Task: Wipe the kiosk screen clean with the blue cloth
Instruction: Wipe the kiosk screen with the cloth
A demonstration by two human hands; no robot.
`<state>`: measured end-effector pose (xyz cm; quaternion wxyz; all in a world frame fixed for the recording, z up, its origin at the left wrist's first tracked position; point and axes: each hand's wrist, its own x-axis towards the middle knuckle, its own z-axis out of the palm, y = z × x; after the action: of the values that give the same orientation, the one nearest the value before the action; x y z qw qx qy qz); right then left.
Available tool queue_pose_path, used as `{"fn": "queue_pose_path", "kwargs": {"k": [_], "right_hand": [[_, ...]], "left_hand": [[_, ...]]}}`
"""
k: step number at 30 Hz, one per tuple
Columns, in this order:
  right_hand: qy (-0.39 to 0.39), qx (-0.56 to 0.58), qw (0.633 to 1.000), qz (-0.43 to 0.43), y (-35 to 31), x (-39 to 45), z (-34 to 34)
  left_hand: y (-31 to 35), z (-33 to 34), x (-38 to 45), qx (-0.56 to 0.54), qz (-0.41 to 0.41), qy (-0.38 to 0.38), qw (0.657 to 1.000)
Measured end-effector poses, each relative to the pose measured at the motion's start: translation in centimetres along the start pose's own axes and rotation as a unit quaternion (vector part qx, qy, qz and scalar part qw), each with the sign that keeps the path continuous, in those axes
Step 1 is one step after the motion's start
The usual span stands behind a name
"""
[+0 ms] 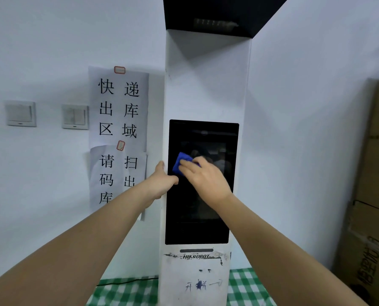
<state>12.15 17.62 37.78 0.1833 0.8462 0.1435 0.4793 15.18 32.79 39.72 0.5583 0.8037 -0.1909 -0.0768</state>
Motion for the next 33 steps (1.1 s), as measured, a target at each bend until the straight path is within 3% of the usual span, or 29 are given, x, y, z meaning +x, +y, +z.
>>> {"fn": "queue_pose_path", "kwargs": {"k": [3,10,14,16,22,24,29,33], "right_hand": [[0.036,0.029,0.997,0.069,-1.0,0.3,0.5],[-0.028,0.007,0.997,-0.066,-1.2,-0.6,0.9],[0.033,0.025,0.997,0.065,-0.7,0.6,0.0],[0.039,0.038,0.994,0.091,-1.7,0.2,0.6],[-0.062,0.015,0.997,-0.054,-2.3,-0.9,1.7],[-0.058,-0.011,0.996,-0.061,-1.5,-0.1,1.0],[0.002,0.021,0.999,0.036,-2.7,0.5,1.3],[-0.053,-0.019,0.996,-0.075,-2.8,0.2,1.4]], "left_hand": [[-0.2,-0.1,0.0,-0.003,0.003,-0.008,1.0],[-0.5,-0.5,0.1,0.007,0.002,-0.015,1.0],[-0.9,-0.9,0.4,0.016,0.002,-0.016,1.0],[-1.2,-1.0,0.3,0.019,0.005,-0.019,1.0],[-1.5,-1.0,0.2,0.032,0.008,-0.019,0.999],[-1.6,-1.1,0.4,0.028,0.009,-0.014,0.999],[-1.4,-1.1,0.3,0.035,0.008,-0.008,0.999],[-1.6,-1.1,0.0,0.033,0.007,-0.014,0.999]]}}
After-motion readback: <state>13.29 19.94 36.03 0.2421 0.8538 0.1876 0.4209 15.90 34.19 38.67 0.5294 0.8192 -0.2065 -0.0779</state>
